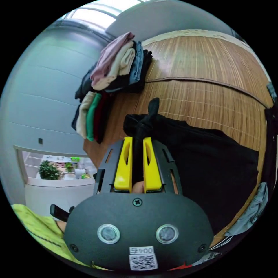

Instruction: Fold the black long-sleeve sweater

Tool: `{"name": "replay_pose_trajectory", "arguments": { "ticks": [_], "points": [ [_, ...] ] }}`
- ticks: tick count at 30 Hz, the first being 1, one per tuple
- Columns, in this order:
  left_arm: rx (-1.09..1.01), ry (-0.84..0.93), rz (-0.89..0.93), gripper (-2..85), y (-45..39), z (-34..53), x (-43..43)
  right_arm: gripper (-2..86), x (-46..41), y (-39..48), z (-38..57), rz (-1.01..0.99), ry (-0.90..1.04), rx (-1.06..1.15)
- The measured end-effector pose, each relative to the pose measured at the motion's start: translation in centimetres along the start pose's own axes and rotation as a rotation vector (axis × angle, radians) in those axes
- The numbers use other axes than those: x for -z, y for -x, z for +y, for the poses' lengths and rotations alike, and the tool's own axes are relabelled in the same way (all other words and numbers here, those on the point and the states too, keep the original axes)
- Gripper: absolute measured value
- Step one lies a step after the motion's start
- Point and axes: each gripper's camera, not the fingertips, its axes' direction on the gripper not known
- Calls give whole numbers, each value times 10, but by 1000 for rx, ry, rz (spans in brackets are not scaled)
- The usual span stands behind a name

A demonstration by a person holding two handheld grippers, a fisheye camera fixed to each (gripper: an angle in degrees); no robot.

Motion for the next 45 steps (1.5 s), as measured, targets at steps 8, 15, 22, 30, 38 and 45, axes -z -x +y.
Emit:
{"name": "replay_pose_trajectory", "arguments": {
  "ticks": [8, 15, 22, 30, 38, 45],
  "points": [
    [-464, 36, -38, 38, -176, 61, -153, 66, 148, -192, 81, -224, -85, -62],
    [-598, 324, 50, 81, -223, 157, -389, 80, 118, -336, 142, -236, -75, -263],
    [-517, 275, 208, 103, -176, 161, -418, 132, 142, -336, 166, -199, -205, -322],
    [-344, 214, -10, 61, -28, 161, -487, 18, 133, -218, 179, 114, -229, 109],
    [-531, 270, -121, 45, -16, 214, -596, 25, 98, -262, 162, 194, -80, 61],
    [-517, 112, 12, 24, 30, 149, -560, 136, 143, -250, 259, 44, -224, -154]
  ]
}}
